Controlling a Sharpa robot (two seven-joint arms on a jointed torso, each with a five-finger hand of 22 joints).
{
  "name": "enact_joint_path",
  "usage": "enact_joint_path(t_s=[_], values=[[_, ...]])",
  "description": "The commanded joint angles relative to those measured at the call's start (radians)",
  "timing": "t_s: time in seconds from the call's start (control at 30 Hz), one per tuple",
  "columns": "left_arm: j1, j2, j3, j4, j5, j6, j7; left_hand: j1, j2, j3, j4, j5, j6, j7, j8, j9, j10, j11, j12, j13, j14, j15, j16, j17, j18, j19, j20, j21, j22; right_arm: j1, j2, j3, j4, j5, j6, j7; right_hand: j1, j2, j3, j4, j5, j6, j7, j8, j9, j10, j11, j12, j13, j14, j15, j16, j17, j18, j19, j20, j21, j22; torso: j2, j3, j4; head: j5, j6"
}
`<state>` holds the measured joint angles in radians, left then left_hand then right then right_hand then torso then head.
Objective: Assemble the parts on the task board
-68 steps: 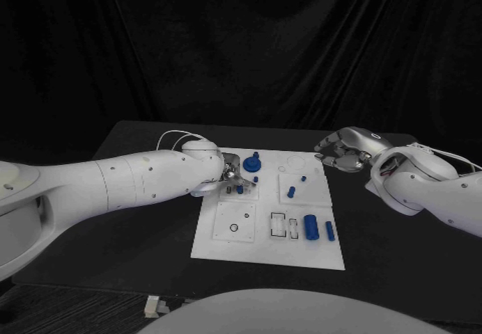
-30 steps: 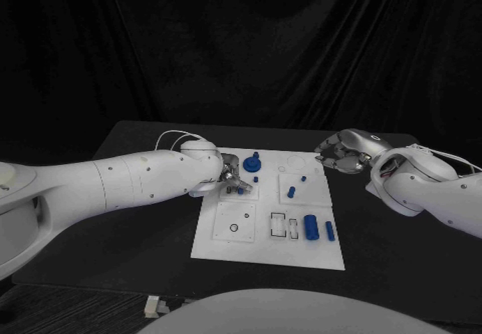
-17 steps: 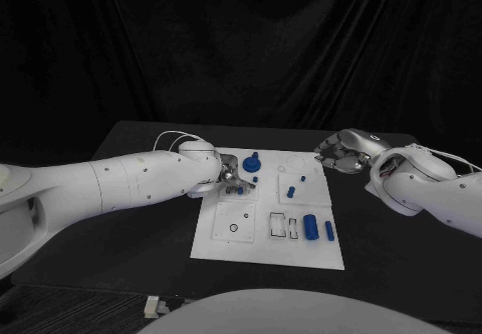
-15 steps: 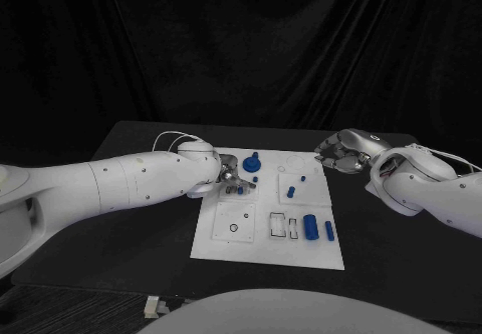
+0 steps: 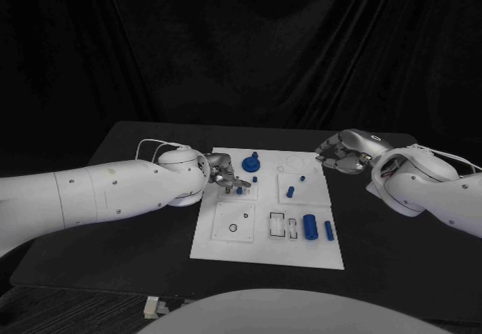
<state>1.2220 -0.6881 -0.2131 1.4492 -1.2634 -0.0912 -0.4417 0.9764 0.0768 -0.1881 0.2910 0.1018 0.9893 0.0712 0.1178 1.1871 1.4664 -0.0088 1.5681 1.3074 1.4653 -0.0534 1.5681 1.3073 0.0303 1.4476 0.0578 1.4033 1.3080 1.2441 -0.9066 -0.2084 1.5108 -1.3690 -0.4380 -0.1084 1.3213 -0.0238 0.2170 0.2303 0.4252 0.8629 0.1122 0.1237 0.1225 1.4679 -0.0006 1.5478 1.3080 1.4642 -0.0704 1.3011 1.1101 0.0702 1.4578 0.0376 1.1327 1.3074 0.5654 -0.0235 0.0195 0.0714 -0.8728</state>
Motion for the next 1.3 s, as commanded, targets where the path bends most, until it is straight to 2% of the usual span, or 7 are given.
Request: enact_joint_path(t_s=[0.03,0.17,0.23,0.4,0.57,0.87,1.3], values=[[0.0,-0.021,0.001,0.042,-0.084,-0.091,0.007,0.006,0.002,-0.012,0.0,0.003,-0.015,0.001,-0.009,-0.008,0.104,0.011,0.003,0.263,0.106,0.007,0.003,0.263,0.015,0.002,0.007,-0.001,0.203,-0.002,-0.003,0.001,0.005,-0.001,-0.021,0.002,0.006,-0.001,0.006,-0.002,0.005,0.004,0.001,-0.004,-0.001,0.074,0.008,-0.003,0.211,0.031,0.006,-0.005,0.0,0.018,-0.005,0.004,-0.003,0.129,-0.001,0.0002,-0.0008,0.002,0.0],[0.0,-0.035,0.001,0.065,-0.082,-0.077,0.002,0.002,0.007,-0.015,0.001,0.002,-0.014,0.002,-0.009,-0.011,0.104,0.012,0.003,0.263,0.106,0.008,0.003,0.263,0.015,0.003,0.008,-0.001,0.203,-0.002,-0.005,0.001,0.007,0.005,-0.039,0.021,0.005,-0.001,0.007,-0.001,0.006,0.007,0.001,-0.002,-0.001,0.076,0.008,-0.001,0.214,0.031,0.006,-0.005,0.001,0.017,-0.004,0.004,-0.001,0.13,-0.002,0.0013,-0.0014,0.006,0.0],[0.0,-0.034,0.001,0.063,-0.072,-0.069,0.001,0.01,0.012,-0.016,-0.002,0.017,-0.006,0.001,-0.006,-0.016,0.104,0.012,0.003,0.263,0.106,0.008,0.003,0.263,0.015,0.004,0.009,-0.001,0.203,-0.002,-0.005,0.001,0.01,0.008,-0.051,0.032,0.004,-0.001,0.007,-0.001,0.007,0.01,0.0,-0.001,-0.001,0.077,0.008,0.0,0.216,0.031,0.006,-0.005,0.001,0.017,-0.003,0.004,0.002,0.131,-0.002,0.0017,-0.0018,0.007,0.0],[0.0,-0.018,0.0,0.037,-0.057,-0.039,-0.001,0.037,0.02,-0.02,-0.004,0.072,0.024,-0.007,0.007,-0.027,0.104,0.006,0.003,0.263,0.106,0.004,0.003,0.263,0.015,0.004,0.007,-0.002,0.203,-0.002,-0.008,0.001,0.021,0.013,-0.08,0.059,0.002,0.0,0.009,-0.001,0.009,0.016,-0.001,0.002,0.0,0.081,0.008,0.003,0.223,0.033,0.006,-0.001,0.007,0.016,0.0,0.005,0.008,0.133,-0.002,0.002,-0.0009,0.001,0.0],[-0.002,0.006,0.0,-0.001,-0.052,-0.02,-0.001,0.053,0.026,-0.023,-0.005,0.095,0.058,-0.017,0.021,-0.035,0.104,-0.002,0.003,0.263,0.106,-0.002,0.003,0.263,0.015,0.006,0.002,-0.002,0.203,-0.002,-0.011,0.001,0.025,0.017,-0.092,0.072,0.001,-0.001,0.011,-0.001,0.014,0.019,-0.001,0.003,-0.001,0.082,0.008,0.004,0.225,0.034,0.006,0.001,0.01,0.015,0.001,0.005,0.011,0.135,-0.001,0.0008,0.0011,-0.001,0.0],[-0.004,0.03,0.0,-0.033,-0.051,0.002,-0.01,0.065,0.029,-0.022,-0.007,0.111,0.067,-0.021,0.023,-0.04,0.104,-0.006,0.003,0.263,0.106,-0.006,0.003,0.263,0.015,0.006,-0.001,-0.002,0.203,-0.002,-0.013,0.001,0.023,0.02,-0.096,0.076,0.002,-0.001,0.013,-0.002,0.019,0.021,-0.002,0.004,-0.001,0.082,0.008,0.004,0.224,0.034,0.006,0.001,0.009,0.015,0.001,0.005,0.01,0.134,0.002,0.0,-0.0017,0.001,0.0],[-0.008,0.048,0.0,-0.042,-0.051,0.028,-0.014,0.075,0.03,-0.022,-0.008,0.125,0.072,-0.023,0.024,-0.044,0.104,-0.009,0.003,0.263,0.106,-0.008,0.003,0.263,0.014,0.008,-0.004,-0.001,0.204,-0.011,-0.013,0.001,0.02,0.023,-0.098,0.079,0.003,-0.002,0.015,-0.004,0.024,0.022,-0.001,0.004,-0.001,0.082,0.008,0.004,0.223,0.034,0.006,0.001,0.009,0.015,0.002,0.005,0.01,0.135,0.0,0.0004,0.0,-0.005,0.0]])
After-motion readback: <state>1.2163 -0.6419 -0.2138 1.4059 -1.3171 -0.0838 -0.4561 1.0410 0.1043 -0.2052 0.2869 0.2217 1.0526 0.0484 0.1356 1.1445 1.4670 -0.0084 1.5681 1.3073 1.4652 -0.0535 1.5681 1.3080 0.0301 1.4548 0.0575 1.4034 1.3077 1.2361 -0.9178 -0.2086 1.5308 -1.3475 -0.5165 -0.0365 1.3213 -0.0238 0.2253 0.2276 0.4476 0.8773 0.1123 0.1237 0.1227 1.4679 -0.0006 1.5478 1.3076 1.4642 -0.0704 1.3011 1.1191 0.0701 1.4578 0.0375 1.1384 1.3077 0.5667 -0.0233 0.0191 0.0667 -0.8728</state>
